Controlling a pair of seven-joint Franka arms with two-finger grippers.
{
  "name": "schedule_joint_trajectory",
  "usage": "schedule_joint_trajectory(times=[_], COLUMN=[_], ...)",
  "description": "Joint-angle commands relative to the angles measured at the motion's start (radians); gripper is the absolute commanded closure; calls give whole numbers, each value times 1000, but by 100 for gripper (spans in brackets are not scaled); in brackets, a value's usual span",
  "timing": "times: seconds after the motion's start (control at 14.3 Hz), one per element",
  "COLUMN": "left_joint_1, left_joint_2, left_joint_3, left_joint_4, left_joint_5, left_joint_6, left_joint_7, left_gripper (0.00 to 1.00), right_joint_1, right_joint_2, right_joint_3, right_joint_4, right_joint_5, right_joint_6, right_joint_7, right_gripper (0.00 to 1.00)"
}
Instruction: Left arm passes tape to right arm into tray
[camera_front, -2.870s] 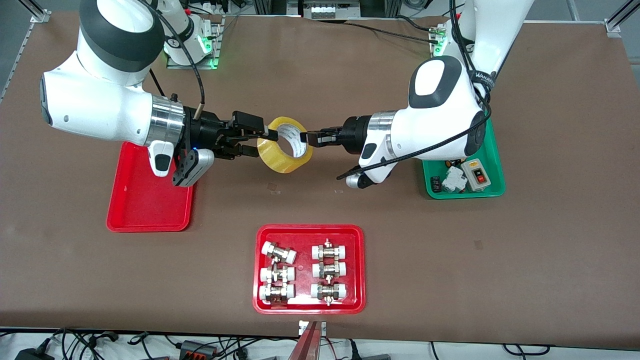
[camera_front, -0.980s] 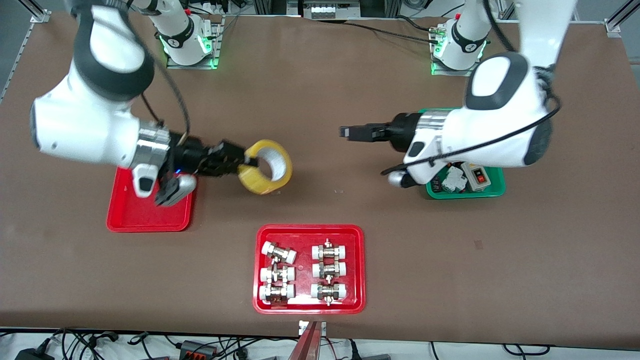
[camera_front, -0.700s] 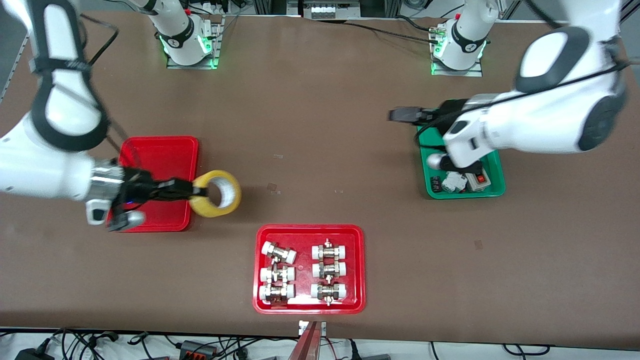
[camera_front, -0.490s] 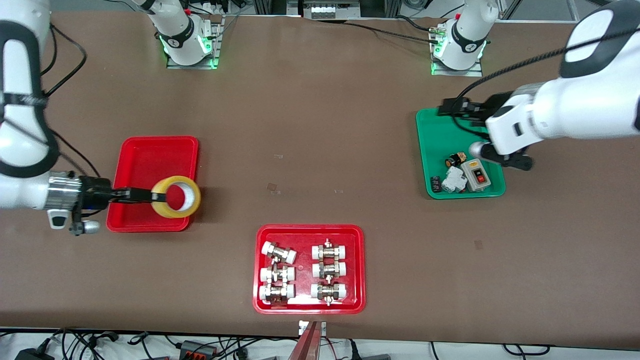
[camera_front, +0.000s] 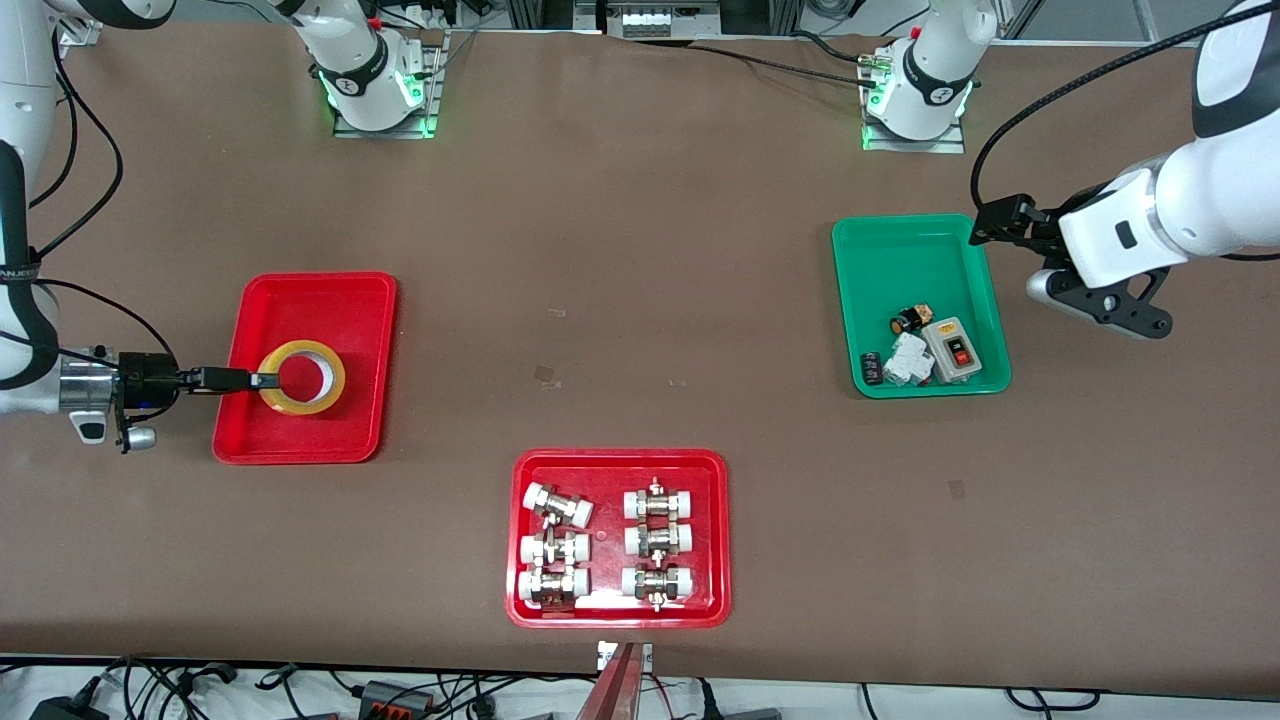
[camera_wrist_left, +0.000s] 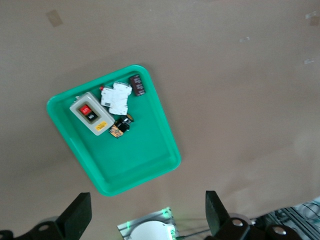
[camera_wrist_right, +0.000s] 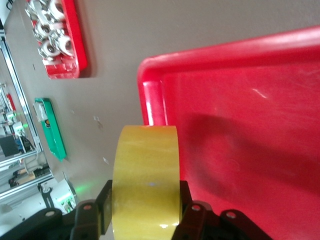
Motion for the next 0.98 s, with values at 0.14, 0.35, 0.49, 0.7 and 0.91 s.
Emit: schedule_joint_trajectory(times=[0.14, 0.35, 0.49, 0.7, 0.91], left_joint_1=[-29, -73, -46, -36, -20], left_joint_2=[-251, -251, -250, -250, -244], left_joint_3=[13, 82, 90, 108, 102], left_joint_4=[-293, -238, -223, -206, -207], left_joint_5=[41, 130, 127, 118, 112], left_joint_6=[142, 161, 195, 211, 163], left_joint_7=[45, 91, 91, 103, 135], left_gripper=[0, 0, 0, 0, 0], right_joint_1=[-34, -38, -41, -48, -48], right_joint_2=[28, 49, 48, 49, 48], right_joint_3=[21, 21, 21, 21, 20], right_joint_4=[-38, -38, -36, -39, -73], right_joint_5=[-10, -4, -4, -13, -67], right_joint_6=[-36, -35, -36, -39, -23], right_joint_7=[-72, -86, -83, -89, -90], right_gripper=[67, 62, 20, 0, 0])
